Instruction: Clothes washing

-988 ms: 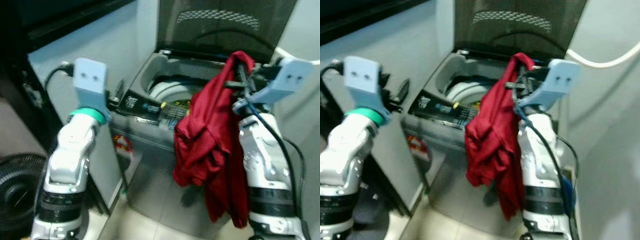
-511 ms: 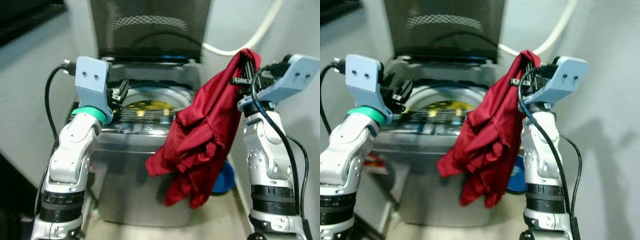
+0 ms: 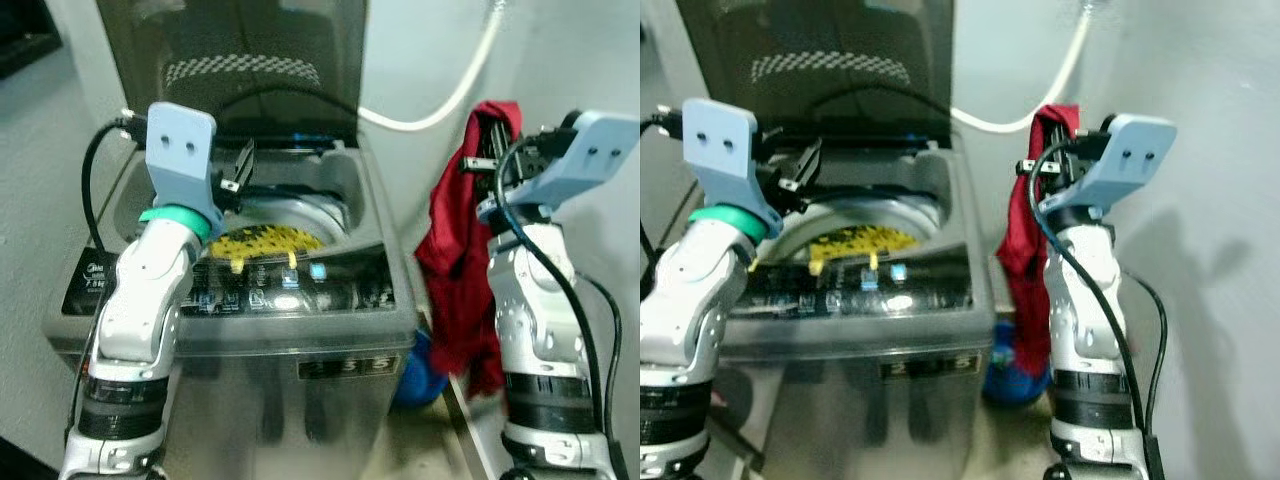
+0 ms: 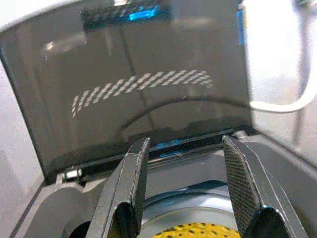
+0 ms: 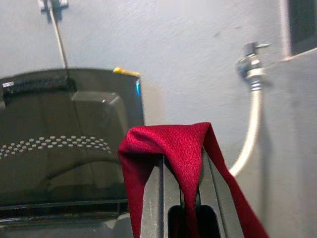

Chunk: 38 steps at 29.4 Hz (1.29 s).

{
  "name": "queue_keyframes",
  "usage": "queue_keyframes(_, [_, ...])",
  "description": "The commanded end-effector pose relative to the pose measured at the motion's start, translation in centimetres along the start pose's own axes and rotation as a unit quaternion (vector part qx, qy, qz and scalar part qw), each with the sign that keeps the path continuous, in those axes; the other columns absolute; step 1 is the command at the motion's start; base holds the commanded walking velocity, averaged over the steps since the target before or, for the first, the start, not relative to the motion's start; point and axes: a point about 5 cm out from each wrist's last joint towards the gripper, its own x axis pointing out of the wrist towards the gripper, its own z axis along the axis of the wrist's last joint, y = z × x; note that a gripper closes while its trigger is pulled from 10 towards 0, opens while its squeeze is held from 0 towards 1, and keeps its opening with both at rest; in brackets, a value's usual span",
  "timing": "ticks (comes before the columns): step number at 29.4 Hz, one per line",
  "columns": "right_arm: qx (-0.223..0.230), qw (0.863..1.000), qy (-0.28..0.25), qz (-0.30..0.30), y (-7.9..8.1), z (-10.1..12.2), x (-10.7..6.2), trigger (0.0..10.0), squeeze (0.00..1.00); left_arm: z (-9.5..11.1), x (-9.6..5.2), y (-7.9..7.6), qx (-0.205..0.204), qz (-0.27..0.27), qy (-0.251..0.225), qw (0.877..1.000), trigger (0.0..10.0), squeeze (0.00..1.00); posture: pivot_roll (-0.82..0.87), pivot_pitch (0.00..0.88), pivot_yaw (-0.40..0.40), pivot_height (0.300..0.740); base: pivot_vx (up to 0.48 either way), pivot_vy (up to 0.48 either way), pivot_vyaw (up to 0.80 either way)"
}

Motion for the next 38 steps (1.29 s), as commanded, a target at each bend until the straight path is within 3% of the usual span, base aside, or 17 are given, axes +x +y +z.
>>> queue_keyframes(1, [0.003, 1.0, -0.015, 0.011, 0.5, 0.5, 0.1, 10.0, 0.0, -0.2, 0.0, -0.1, -0.012, -0.003, 0.001, 1.0, 10.0, 0.02, 0.08, 0.0, 0.067, 0.74, 0.349, 0.0, 0.0])
queue_keyframes(17, [-0.001, 1.0, -0.017, 0.017, 0.4, 0.6, 0.1, 10.0, 0.0, -0.4, -0.1, -0.8, -0.008, -0.02, 0.008, 1.0, 10.0, 0.0, 0.07, 0.0, 0.063, 0.74, 0.0, 0.0, 0.0])
queue_keyframes(20, [0.006, 0.999, -0.02, 0.035, 0.8, 0.7, 0.1, 10.0, 0.0, -0.3, 0.0, -0.9, -0.011, -0.031, 0.005, 0.999, 10.0, 0.0, 0.07, 0.0, 0.063, 0.74, 0.0, 0.0, 0.0])
queue_keyframes(22, [0.024, 0.995, -0.027, 0.094, 2.0, 1.1, -0.2, 10.0, 0.0, 0.1, -0.1, -1.0, -0.005, -0.067, -0.006, 0.998, 10.0, 0.0, 0.07, 0.0, 0.062, 0.74, 0.0, 0.0, 0.0])
queue_keyframes(23, [0.024, 0.995, -0.027, 0.094, 2.0, 1.1, -0.2, 10.0, 0.0, 0.1, -0.1, -1.0, -0.005, -0.067, -0.006, 0.998, 10.0, 0.0, 0.07, 0.0, 0.062, 0.74, 0.0, 0.0, 0.0])
queue_keyframes(26, [0.088, 0.97, -0.046, 0.221, 4.5, 2.9, -0.7, 10.0, 0.0, 1.8, -1.0, -1.4, -0.009, -0.186, -0.037, 0.982, 10.0, 0.0, 0.07, 0.0, 0.064, 0.74, 0.0, 0.0, 0.0])
queue_keyframes(28, [0.095, 0.964, -0.049, 0.242, 4.9, 3.2, -0.8, 10.0, 0.0, 2.1, -1.2, -1.5, -0.01, -0.209, -0.042, 0.977, 10.0, 0.0, 0.07, 0.0, 0.064, 0.74, 0.0, 0.0, 0.0])
queue_keyframes(30, [0.11, 0.948, -0.069, 0.292, 5.9, 4.7, -0.3, 10.0, 0.0, 2.8, -2.4, -2.3, -0.018, -0.294, -0.048, 0.955, 10.0, 0.0, 0.07, 0.0, 0.064, 0.74, 0.0, 0.0, 0.0])
queue_keyframes(31, [0.11, 0.948, -0.069, 0.292, 5.9, 4.7, -0.3, 10.0, 0.0, 2.8, -2.4, -2.3, -0.018, -0.294, -0.048, 0.955, 10.0, 0.0, 0.07, 0.0, 0.064, 0.74, 0.0, 0.0, 0.0])
queue_keyframes(32, [0.124, 0.93, -0.093, 0.332, 6.8, 6.3, 0.3, 10.0, 0.0, 3.3, -3.7, -3.5, -0.046, -0.367, -0.047, 0.928, 10.0, 0.0, 0.07, 0.0, 0.064, 0.74, 0.0, 0.0, 0.0])
queue_keyframes(33, [0.127, 0.925, -0.102, 0.344, 7.0, 6.8, 0.6, 10.0, 0.0, 3.4, -4.1, -4.0, -0.061, -0.388, -0.045, 0.918, 10.0, 0.0, 0.07, 0.0, 0.064, 0.74, 0.0, 0.0, 0.0])
queue_keyframes(34, [0.127, 0.925, -0.102, 0.344, 7.0, 6.8, 0.6, 10.0, 0.0, 3.4, -4.1, -4.0, -0.061, -0.388, -0.045, 0.918, 10.0, 0.0, 0.07, 0.0, 0.064, 0.74, 0.0, 0.0, 0.0])
queue_keyframes(36, [0.127, 0.917, -0.121, 0.359, 7.6, 8.0, 1.4, 10.0, 0.0, 3.4, -4.9, -5.4, -0.082, -0.428, -0.043, 0.899, 10.0, 0.0, 0.07, 0.0, 0.063, 0.74, 0.0, 0.0, 0.0])
queue_keyframes(37, [0.127, 0.917, -0.121, 0.359, 7.6, 8.0, 1.4, 10.0, 0.0, 3.4, -4.9, -5.4, -0.082, -0.428, -0.043, 0.899, 10.0, 0.0, 0.07, 0.0, 0.063, 0.74, 0.0, 0.0, 0.0])
queue_keyframes(38, [0.141, 0.899, -0.149, 0.386, 8.4, 9.7, 2.4, 10.0, 0.0, 2.6, -5.3, -7.1, -0.108, -0.457, -0.031, 0.883, 10.0, 0.0, 0.06, 0.0, 0.06, 0.74, 0.0, 0.0, 0.0])
